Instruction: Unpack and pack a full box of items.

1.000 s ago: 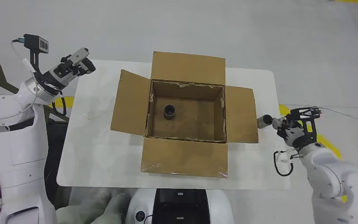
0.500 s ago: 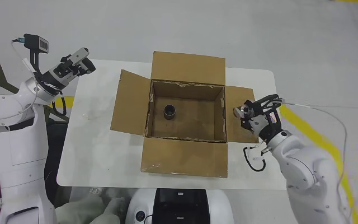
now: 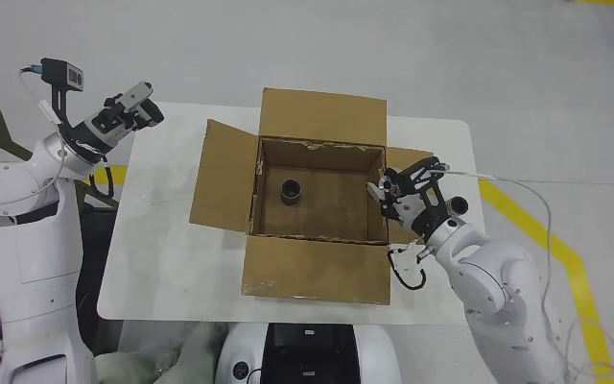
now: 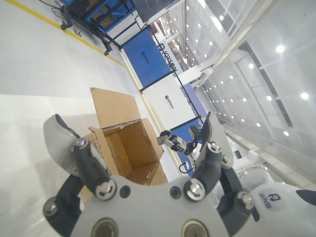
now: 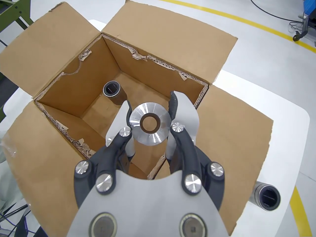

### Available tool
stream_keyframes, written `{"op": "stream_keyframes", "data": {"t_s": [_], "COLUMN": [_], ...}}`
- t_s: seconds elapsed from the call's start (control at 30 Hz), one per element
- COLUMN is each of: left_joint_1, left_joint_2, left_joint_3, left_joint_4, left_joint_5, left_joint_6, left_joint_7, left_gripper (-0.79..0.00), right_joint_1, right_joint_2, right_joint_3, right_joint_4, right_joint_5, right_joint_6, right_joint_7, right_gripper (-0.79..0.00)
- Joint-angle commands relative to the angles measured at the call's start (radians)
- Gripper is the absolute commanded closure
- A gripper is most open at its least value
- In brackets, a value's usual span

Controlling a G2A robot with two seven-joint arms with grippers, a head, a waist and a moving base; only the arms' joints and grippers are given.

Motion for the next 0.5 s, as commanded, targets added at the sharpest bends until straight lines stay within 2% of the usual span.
{"op": "stream_keyframes", "data": {"t_s": [0.0, 0.33, 0.47], "left_joint_1": [0.0, 0.0, 0.0], "left_joint_2": [0.0, 0.0, 0.0], "left_joint_3": [0.0, 0.0, 0.0], "left_joint_4": [0.0, 0.0, 0.0], "left_joint_5": [0.0, 0.0, 0.0], "left_joint_6": [0.0, 0.0, 0.0], "left_joint_7": [0.0, 0.0, 0.0], "left_gripper": [-0.785, -0.785, -0.785], "right_joint_1": [0.0, -0.001, 0.029], "right_joint_2": [0.0, 0.0, -0.002], "right_joint_3": [0.0, 0.0, -0.05], "right_joint_4": [0.0, 0.002, 0.036], "right_joint_5": [0.0, 0.0, -0.019], "right_joint_6": [-0.001, 0.0, -0.029], "right_joint_7": [0.0, -0.002, -0.004], "right_gripper": [0.0, 0.0, 0.0]}}
